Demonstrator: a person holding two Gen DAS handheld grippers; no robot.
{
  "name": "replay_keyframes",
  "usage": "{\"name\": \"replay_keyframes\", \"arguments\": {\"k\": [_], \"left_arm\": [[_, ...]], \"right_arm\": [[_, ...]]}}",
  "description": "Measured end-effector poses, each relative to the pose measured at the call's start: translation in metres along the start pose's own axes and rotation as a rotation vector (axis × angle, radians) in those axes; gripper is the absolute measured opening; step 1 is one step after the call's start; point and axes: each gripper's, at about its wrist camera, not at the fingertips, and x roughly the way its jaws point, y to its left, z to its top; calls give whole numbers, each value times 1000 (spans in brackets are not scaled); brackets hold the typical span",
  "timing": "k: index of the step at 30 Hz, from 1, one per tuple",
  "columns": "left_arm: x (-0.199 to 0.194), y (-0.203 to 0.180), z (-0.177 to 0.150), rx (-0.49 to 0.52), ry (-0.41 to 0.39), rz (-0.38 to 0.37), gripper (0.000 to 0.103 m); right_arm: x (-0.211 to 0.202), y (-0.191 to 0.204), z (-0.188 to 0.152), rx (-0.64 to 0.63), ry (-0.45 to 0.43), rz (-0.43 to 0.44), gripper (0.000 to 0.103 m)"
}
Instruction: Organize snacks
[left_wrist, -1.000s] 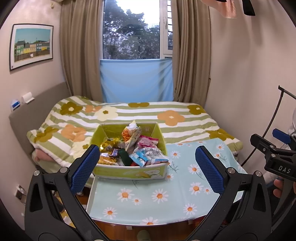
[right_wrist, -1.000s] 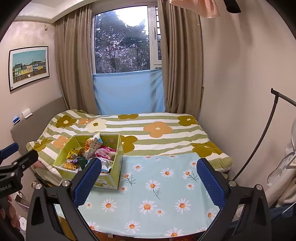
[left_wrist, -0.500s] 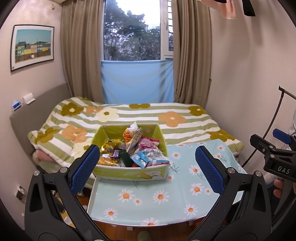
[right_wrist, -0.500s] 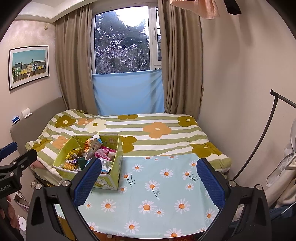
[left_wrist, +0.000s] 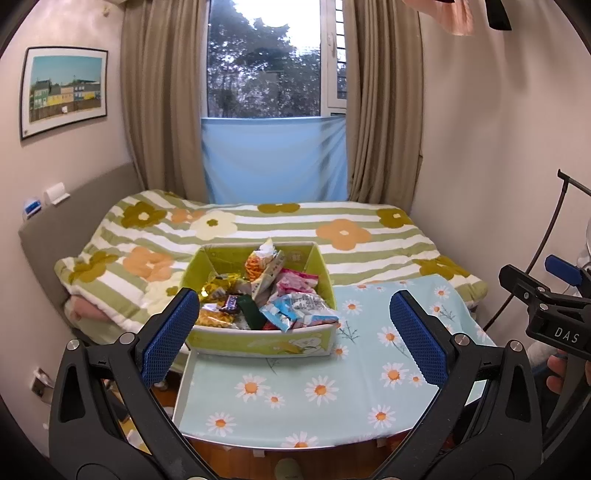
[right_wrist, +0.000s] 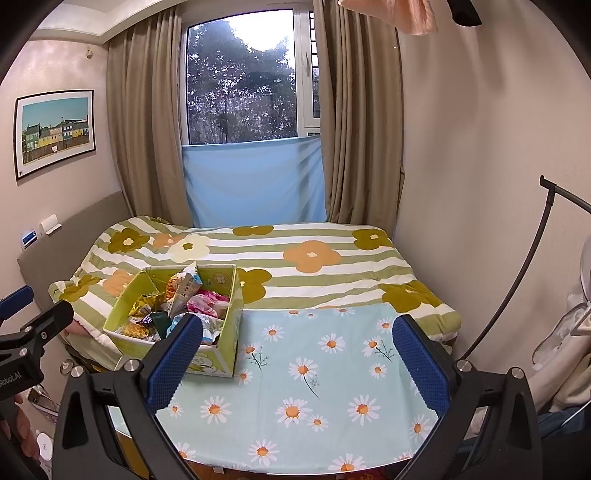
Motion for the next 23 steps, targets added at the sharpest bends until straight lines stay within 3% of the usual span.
{"name": "replay_keyframes", "arguments": {"k": [15,23], "left_arm": [[4,0,0,22,-21,59,103],[25,15,-5,-6,23,44,103]], "right_arm": [[1,-1,1,7,5,-4,102],[20,12,0,-2,55,3,102]]}}
